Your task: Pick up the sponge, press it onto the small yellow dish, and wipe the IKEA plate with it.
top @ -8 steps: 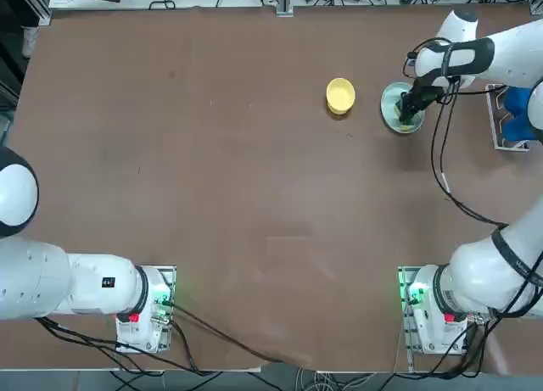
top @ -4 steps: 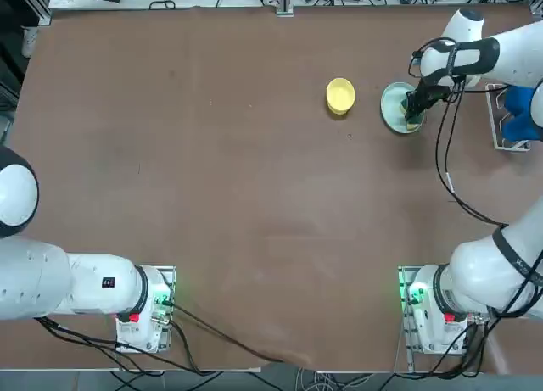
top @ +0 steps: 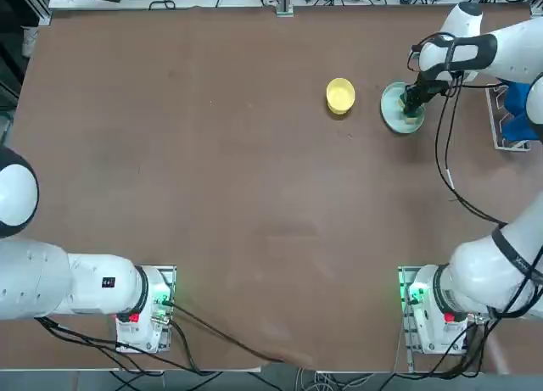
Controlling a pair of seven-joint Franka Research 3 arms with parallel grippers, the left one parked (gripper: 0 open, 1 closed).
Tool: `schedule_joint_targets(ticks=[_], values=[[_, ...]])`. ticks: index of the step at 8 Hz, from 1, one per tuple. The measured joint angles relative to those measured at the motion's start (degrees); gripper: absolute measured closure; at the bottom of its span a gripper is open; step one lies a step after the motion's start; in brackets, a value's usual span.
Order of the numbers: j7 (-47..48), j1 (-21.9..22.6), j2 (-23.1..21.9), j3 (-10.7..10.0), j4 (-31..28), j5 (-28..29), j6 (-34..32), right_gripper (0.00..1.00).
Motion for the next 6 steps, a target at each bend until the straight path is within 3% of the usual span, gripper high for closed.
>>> schedule_joint_targets(ticks=[6], values=[[2.68,3.57,0.48,0.39,1.11,0.03,-0.14,0.84]])
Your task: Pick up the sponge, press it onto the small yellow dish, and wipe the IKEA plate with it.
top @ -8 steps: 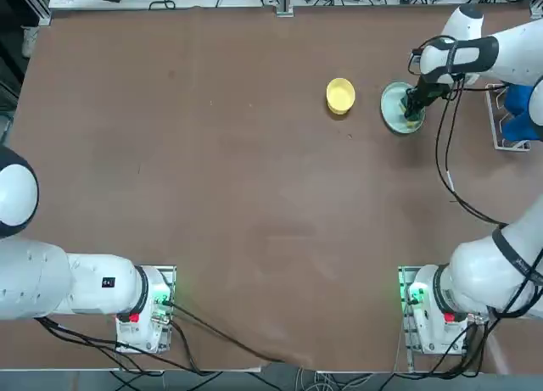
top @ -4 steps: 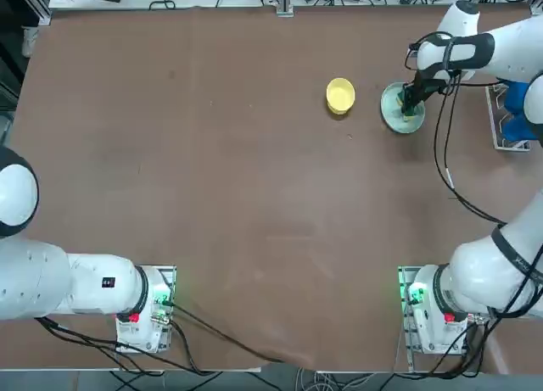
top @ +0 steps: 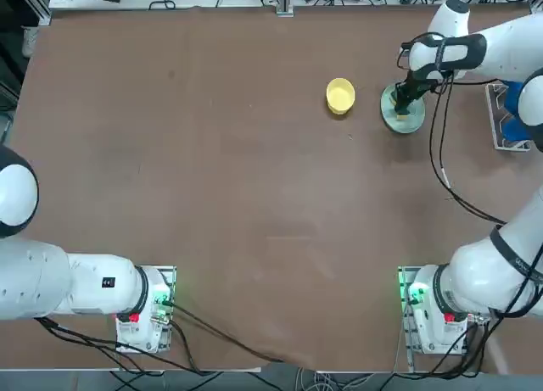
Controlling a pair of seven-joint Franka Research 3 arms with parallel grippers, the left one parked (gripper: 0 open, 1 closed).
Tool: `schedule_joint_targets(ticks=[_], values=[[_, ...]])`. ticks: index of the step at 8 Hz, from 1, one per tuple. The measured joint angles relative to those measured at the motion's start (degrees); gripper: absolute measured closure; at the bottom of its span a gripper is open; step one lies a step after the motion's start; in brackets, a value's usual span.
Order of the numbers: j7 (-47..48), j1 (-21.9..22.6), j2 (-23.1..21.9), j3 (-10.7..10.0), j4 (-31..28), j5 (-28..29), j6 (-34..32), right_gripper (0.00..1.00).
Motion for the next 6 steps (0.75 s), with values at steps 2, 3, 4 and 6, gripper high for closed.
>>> schedule_joint_targets(ticks=[2,3,4,6], values=[[0.03,0.28,-1.31,0.08,0.51,0.00,-3.76,0.84],[0.03,0.26,-3.23,0.52,0.93,0.01,-7.09,0.84],[0.65,0.27,-5.74,1.36,1.24,0.05,-10.63,0.84],[4.22,0.31,-10.92,4.14,1.26,0.10,-16.80,0.84]])
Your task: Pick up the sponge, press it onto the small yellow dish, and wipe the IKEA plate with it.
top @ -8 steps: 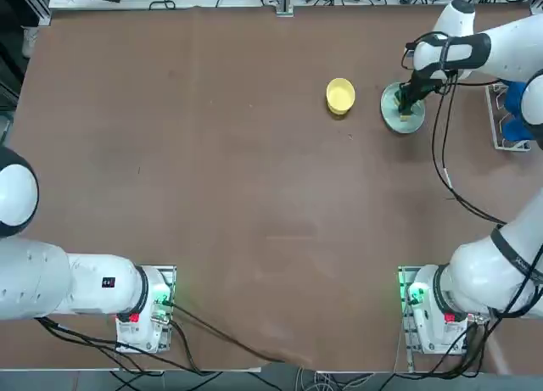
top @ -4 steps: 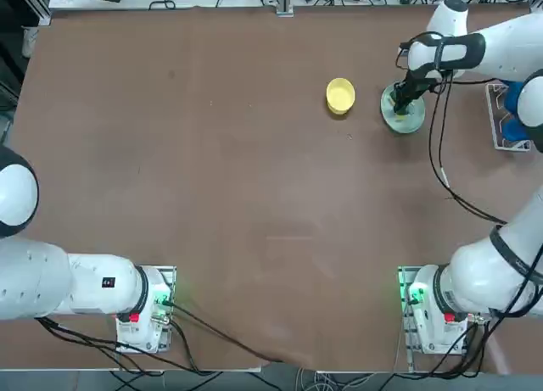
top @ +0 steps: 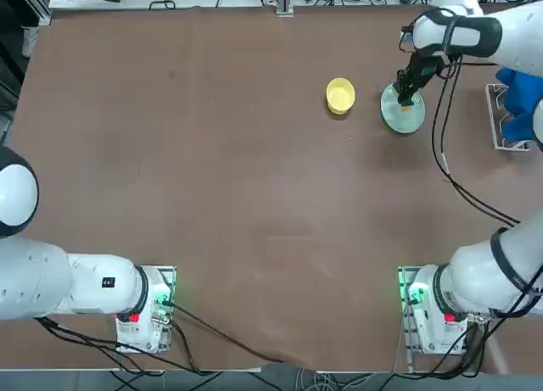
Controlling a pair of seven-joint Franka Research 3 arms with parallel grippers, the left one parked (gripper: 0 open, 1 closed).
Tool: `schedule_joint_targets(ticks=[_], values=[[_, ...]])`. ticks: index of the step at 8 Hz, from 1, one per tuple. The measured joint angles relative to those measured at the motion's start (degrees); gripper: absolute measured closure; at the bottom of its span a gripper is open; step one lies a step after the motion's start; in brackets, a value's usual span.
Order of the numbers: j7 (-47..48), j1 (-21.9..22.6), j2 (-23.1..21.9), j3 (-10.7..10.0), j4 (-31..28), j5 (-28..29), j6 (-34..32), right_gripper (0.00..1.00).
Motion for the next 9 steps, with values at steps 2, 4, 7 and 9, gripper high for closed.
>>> schedule_joint_targets(ticks=[2,4,7,9], values=[[7.27,0.08,-3.47,4.92,-0.88,0.22,-1.51,0.84],[18.73,0.91,-4.33,11.32,-3.97,0.26,3.05,0.84],[31.25,6.12,-3.93,13.90,-10.86,0.25,13.45,0.84],[35.94,8.75,-3.66,13.89,-13.06,0.26,16.90,0.84]])
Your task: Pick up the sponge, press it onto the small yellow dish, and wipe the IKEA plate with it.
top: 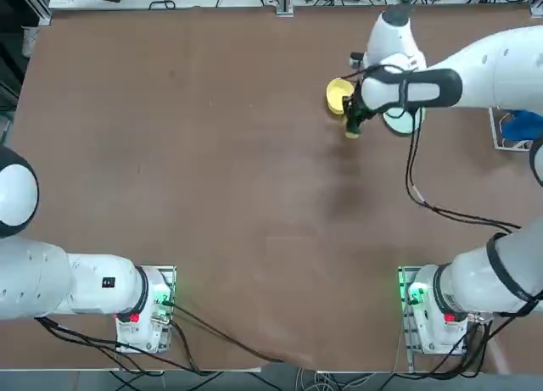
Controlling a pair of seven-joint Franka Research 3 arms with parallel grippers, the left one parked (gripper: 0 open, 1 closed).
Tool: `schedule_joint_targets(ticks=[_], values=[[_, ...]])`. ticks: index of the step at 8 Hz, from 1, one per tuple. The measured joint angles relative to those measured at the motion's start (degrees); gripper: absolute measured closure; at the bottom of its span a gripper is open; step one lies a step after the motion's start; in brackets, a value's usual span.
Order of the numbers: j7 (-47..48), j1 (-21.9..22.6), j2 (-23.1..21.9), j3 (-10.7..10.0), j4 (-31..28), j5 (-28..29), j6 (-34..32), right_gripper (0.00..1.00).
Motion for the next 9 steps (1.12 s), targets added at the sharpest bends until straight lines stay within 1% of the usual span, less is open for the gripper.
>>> schedule_joint_targets(ticks=[2,4,7,9], values=[[1.57,2.05,1.69,-0.01,-2.24,0.00,4.15,0.83],[1.73,3.21,3.86,-0.05,-3.64,0.00,6.58,0.83],[1.73,3.88,6.43,-0.08,-4.82,-0.07,7.86,0.83],[1.73,3.88,7.11,-0.17,-5.34,-0.09,8.25,0.81]])
